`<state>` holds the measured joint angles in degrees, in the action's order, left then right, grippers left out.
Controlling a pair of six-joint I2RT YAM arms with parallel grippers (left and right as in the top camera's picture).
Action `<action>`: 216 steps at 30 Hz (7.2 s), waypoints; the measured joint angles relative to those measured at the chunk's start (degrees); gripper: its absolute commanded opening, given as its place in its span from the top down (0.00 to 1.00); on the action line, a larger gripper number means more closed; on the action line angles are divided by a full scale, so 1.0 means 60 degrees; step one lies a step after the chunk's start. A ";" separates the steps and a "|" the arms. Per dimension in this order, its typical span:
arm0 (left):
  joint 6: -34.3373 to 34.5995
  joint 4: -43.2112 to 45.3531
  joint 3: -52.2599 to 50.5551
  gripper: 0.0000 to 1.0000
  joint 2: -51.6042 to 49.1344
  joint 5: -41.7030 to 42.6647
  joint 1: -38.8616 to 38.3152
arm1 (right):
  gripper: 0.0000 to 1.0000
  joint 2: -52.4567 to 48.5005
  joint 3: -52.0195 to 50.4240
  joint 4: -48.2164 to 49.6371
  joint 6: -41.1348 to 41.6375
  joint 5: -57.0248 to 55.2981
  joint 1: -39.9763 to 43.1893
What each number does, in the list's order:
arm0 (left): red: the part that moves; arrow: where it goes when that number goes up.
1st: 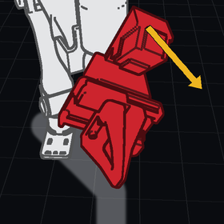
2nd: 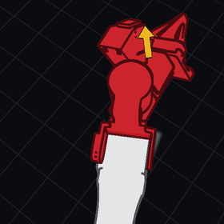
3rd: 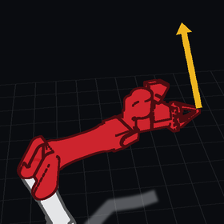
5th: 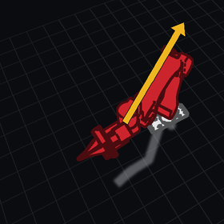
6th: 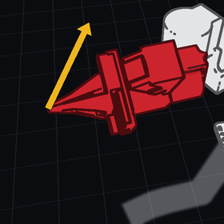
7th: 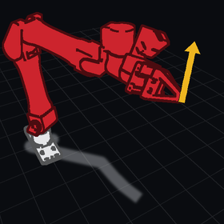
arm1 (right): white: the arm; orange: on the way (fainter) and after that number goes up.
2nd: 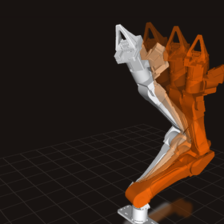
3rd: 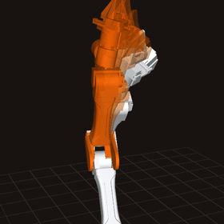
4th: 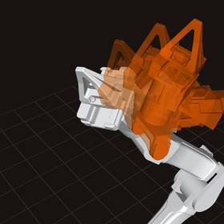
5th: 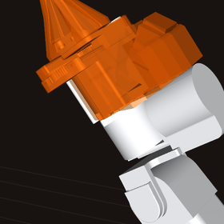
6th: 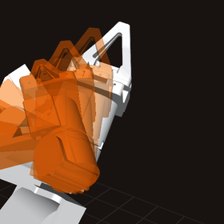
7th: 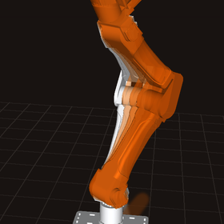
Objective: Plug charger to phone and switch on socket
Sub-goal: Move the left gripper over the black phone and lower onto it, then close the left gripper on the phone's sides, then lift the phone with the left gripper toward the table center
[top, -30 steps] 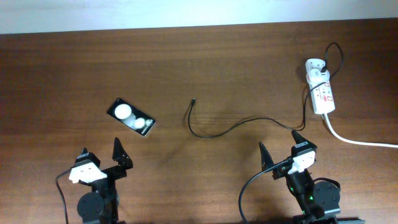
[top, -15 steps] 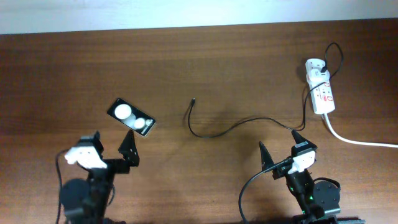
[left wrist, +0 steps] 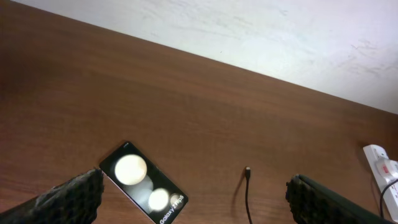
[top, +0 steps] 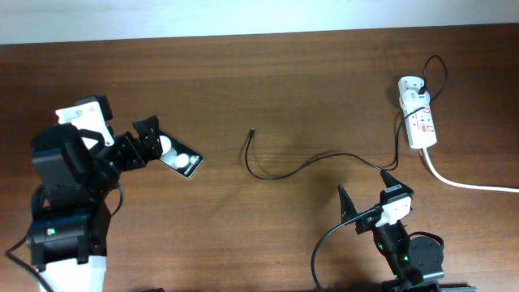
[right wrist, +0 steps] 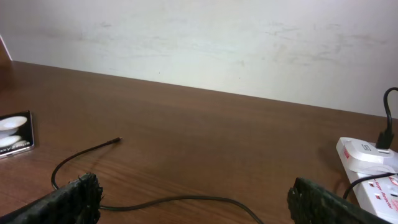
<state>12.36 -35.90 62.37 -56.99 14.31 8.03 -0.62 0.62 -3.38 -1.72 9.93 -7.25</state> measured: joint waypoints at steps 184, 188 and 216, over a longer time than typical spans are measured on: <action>0.6761 -0.3876 0.5592 1.00 -1.1409 0.0033 -0.3493 | 0.01 0.0007 0.0000 0.0000 0.0000 -0.0004 0.0000; 0.6579 -0.4816 0.6251 1.00 -1.1446 0.0732 -0.3785 | 0.01 0.0007 0.0000 0.0000 0.0004 0.0000 0.0000; 0.3752 -0.9617 0.6539 1.00 -1.1471 0.5282 -0.3228 | 0.01 0.0007 0.0000 0.0000 0.0182 0.0004 0.0000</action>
<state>34.87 -93.60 101.60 -125.82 46.00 -11.33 -0.58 0.62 -3.38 -0.62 9.96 -7.25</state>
